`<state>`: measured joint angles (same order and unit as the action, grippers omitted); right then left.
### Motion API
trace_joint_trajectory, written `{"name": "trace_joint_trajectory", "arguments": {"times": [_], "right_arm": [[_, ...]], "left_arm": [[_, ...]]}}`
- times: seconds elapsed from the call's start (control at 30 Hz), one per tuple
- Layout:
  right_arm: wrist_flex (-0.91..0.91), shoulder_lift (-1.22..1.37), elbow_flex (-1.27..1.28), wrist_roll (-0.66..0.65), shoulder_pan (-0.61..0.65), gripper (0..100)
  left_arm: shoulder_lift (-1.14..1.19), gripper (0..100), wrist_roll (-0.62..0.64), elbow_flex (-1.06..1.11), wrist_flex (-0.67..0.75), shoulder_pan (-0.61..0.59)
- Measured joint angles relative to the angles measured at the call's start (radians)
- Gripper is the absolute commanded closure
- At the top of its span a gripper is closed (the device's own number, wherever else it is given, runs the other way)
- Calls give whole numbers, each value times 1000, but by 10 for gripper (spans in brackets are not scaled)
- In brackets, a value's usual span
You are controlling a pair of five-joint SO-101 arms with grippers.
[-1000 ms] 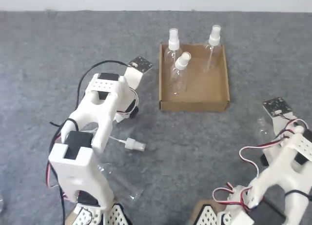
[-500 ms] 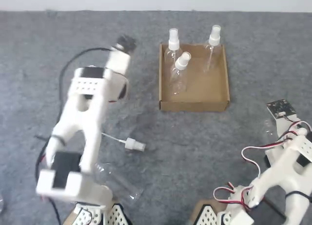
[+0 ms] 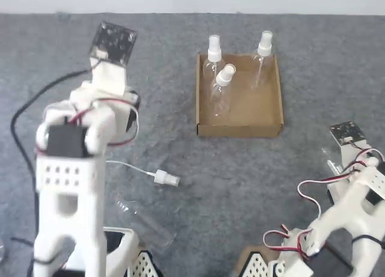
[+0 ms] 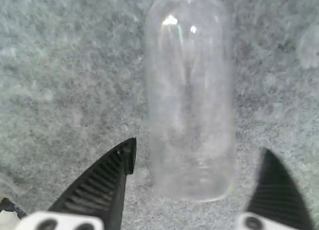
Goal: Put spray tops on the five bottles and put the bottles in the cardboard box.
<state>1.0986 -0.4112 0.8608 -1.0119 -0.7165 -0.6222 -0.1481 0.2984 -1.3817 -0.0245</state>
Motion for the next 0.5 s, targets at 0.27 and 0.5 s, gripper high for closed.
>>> {"name": "trace_joint_trajectory", "arguments": {"times": [0.27, 0.5], "right_arm": [[14, 0, -41, 43, 84, 666], [163, 0, -247, 66, 169, 666]], "left_arm": [[-135, 987, 6, 114, -32, 54], [-269, 987, 29, 338, 87, 57]]}}
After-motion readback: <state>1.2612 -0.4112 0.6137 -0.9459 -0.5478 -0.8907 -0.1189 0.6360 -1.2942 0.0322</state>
